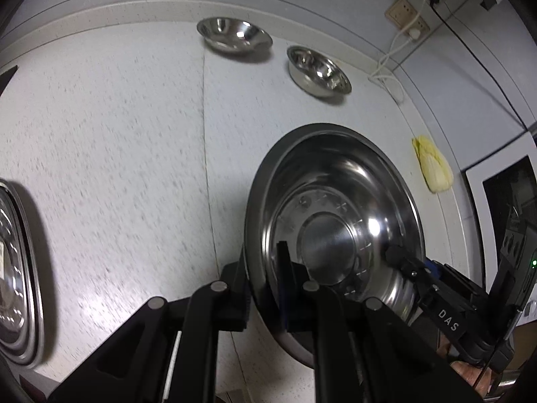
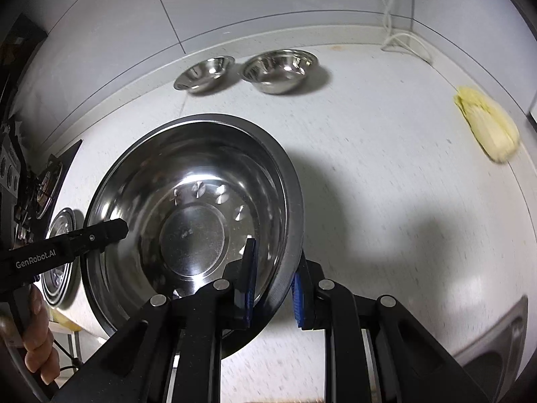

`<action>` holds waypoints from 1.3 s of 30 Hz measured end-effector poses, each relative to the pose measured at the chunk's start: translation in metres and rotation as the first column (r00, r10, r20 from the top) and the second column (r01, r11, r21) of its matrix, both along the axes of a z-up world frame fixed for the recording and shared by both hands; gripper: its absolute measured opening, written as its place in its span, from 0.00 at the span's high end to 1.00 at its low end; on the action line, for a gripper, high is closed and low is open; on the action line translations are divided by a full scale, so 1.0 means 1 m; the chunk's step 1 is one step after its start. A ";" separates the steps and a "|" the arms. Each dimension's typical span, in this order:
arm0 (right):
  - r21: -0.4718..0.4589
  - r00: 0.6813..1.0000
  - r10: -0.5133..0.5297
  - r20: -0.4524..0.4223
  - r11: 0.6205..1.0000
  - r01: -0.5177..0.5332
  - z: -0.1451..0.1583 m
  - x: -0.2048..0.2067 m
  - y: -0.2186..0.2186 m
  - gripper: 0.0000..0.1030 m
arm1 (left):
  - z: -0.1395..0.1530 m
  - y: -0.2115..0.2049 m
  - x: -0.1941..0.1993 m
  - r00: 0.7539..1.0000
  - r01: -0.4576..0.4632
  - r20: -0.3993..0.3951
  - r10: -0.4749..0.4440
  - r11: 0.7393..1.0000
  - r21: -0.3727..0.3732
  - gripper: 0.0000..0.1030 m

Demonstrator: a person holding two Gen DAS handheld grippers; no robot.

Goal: Organize plates and bowls
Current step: 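Lift the large bowl with both tools and carry it toward the plates, then lower the large bowl onto the plate stack and open both tools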

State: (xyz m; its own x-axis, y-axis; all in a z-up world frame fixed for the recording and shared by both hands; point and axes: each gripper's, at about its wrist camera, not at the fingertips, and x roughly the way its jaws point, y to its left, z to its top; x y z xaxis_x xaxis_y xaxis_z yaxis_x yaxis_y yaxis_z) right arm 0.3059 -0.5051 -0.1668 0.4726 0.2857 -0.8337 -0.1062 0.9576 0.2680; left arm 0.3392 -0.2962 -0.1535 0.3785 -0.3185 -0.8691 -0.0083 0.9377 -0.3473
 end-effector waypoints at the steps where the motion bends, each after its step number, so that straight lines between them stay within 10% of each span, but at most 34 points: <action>1: 0.004 1.000 -0.004 -0.004 1.000 0.004 -0.002 -0.004 -0.003 0.84 | -0.003 -0.002 -0.003 1.000 0.001 -0.010 -0.001 1.000 -0.003 0.89; 28: -0.005 1.000 -0.014 -0.010 1.000 0.014 -0.028 -0.019 -0.016 0.84 | -0.035 -0.010 -0.016 0.999 0.022 -0.026 -0.020 0.998 0.063 0.87; 39: -0.016 0.999 -0.031 0.009 0.999 0.031 -0.019 -0.012 -0.020 0.84 | -0.026 -0.004 -0.011 0.999 0.031 -0.009 -0.031 0.998 0.057 0.67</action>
